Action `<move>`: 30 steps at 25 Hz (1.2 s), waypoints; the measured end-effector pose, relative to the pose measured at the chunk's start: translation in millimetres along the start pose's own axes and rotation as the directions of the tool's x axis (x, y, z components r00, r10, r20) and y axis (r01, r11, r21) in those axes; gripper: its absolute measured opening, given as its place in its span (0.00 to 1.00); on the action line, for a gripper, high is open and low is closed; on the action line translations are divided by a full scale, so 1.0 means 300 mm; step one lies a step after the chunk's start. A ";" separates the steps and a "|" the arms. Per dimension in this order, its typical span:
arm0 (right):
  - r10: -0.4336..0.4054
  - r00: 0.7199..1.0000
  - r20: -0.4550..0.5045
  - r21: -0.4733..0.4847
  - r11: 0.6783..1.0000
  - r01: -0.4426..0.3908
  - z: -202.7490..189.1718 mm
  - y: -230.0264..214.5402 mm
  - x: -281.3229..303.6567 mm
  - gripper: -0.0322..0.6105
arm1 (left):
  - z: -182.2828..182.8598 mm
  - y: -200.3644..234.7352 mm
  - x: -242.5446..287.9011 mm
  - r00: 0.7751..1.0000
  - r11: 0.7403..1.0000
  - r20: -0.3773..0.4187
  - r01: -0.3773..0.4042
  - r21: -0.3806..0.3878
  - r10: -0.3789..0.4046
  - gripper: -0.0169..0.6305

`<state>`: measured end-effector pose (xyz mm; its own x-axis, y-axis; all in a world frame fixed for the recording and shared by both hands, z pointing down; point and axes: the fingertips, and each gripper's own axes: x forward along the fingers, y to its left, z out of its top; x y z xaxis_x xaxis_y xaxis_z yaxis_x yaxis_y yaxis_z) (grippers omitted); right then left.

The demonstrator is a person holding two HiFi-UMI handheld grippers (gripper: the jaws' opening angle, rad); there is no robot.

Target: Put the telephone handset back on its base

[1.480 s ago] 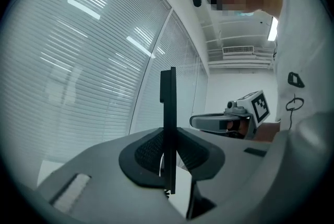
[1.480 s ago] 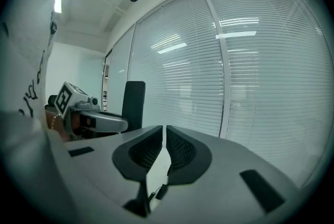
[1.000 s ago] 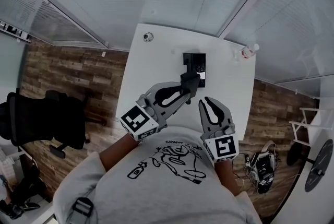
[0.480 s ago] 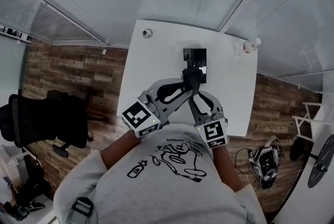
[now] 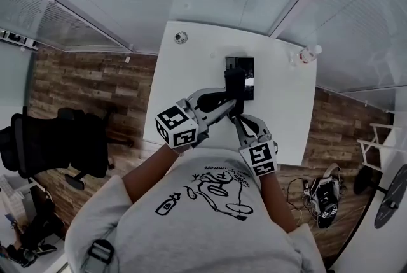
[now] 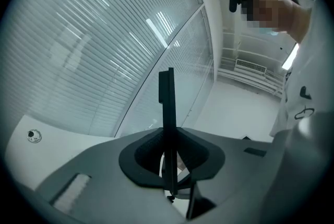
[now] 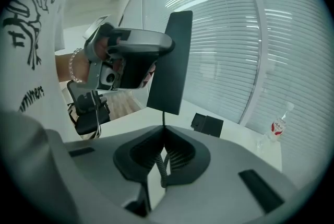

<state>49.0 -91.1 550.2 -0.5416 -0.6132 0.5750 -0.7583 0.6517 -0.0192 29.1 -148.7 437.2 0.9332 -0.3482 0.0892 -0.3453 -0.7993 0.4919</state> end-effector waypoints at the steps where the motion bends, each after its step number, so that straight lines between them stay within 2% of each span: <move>1: 0.003 1.000 -0.017 0.003 1.000 -0.003 -0.016 0.003 0.004 0.06 | -0.015 0.010 0.008 1.000 1.000 -0.009 0.006 -0.010 -0.006 0.13; 5: 0.006 0.998 -0.067 0.020 1.000 -0.005 -0.071 0.005 0.008 0.06 | -0.069 0.043 0.041 0.999 0.998 -0.037 0.028 -0.054 -0.030 0.14; 10: 0.011 0.993 -0.118 0.033 0.999 -0.007 -0.130 0.005 0.009 0.06 | -0.138 0.097 0.079 0.997 0.997 -0.076 0.021 -0.068 -0.026 0.15; 16: 0.003 0.985 -0.173 0.055 0.998 0.007 -0.188 -0.003 0.018 0.06 | -0.222 0.170 0.119 0.993 0.992 -0.113 0.026 -0.124 -0.040 0.18; 24: 0.000 0.976 -0.216 0.101 0.995 0.022 -0.242 -0.016 0.043 0.06 | -0.321 0.263 0.147 0.987 0.973 -0.151 0.018 -0.232 -0.055 0.19; 30: 0.011 0.972 -0.235 0.136 0.991 0.022 -0.275 -0.036 0.074 0.06 | -0.391 0.338 0.171 0.980 0.945 -0.180 0.018 -0.327 -0.081 0.20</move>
<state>75.0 -75.0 630.6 -0.4491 -0.4840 0.7510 -0.8122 0.5715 -0.1173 53.8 -190.3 593.1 0.9609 -0.1880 0.2035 -0.2764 -0.6012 0.7498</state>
